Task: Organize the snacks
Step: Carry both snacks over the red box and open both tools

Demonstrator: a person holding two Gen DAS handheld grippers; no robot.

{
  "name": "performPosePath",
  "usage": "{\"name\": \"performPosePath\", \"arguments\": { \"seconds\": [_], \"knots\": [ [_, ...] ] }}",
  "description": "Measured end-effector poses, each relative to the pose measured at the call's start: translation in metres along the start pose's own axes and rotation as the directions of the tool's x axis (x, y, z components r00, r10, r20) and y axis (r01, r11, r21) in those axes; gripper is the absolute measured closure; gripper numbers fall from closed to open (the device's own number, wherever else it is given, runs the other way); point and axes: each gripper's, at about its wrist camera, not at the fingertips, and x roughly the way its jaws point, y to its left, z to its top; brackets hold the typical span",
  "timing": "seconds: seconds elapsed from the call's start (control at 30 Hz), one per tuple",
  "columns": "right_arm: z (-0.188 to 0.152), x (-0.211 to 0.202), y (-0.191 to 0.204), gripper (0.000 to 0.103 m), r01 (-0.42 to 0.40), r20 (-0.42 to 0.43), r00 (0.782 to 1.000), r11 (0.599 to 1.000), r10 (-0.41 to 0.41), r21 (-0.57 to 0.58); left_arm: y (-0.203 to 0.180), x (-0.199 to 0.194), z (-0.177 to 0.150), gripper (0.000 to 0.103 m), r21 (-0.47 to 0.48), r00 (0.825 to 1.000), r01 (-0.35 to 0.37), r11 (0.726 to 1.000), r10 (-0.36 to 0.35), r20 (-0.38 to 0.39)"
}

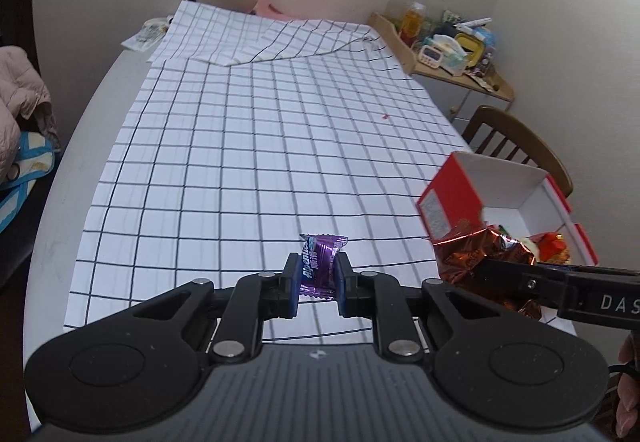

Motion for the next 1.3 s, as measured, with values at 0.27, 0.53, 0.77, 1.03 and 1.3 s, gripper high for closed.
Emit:
{"name": "performPosePath", "arguments": {
  "seconds": [0.27,0.53,0.77,1.03,1.3],
  "knots": [
    [0.003,-0.034,-0.035,0.060,-0.002,0.050,0.999,1.000,0.002,0.008,-0.052,-0.014,0.008,0.086,0.050,0.999,0.024,0.998,-0.025,0.027],
    [0.009,-0.056,-0.090,0.060,0.002,0.077,0.997,1.000,-0.003,0.022,-0.117,-0.001,0.014,0.086,0.079,0.999,0.025,0.997,-0.027,0.020],
    [0.016,-0.075,-0.146,0.060,0.022,0.091,0.996,0.999,-0.024,0.032,-0.179,0.019,0.016,0.086,0.112,1.000,0.027,0.993,-0.028,0.010],
    [0.021,-0.087,-0.204,0.060,0.054,0.102,0.993,0.997,-0.058,0.047,-0.237,0.053,0.018,0.086,0.140,1.000,0.027,0.990,-0.024,-0.018],
    [0.027,-0.077,-0.251,0.060,0.094,0.088,0.991,0.993,-0.100,0.064,-0.271,0.098,0.021,0.086,0.174,0.998,0.001,0.985,0.010,-0.060]
  ]
}}
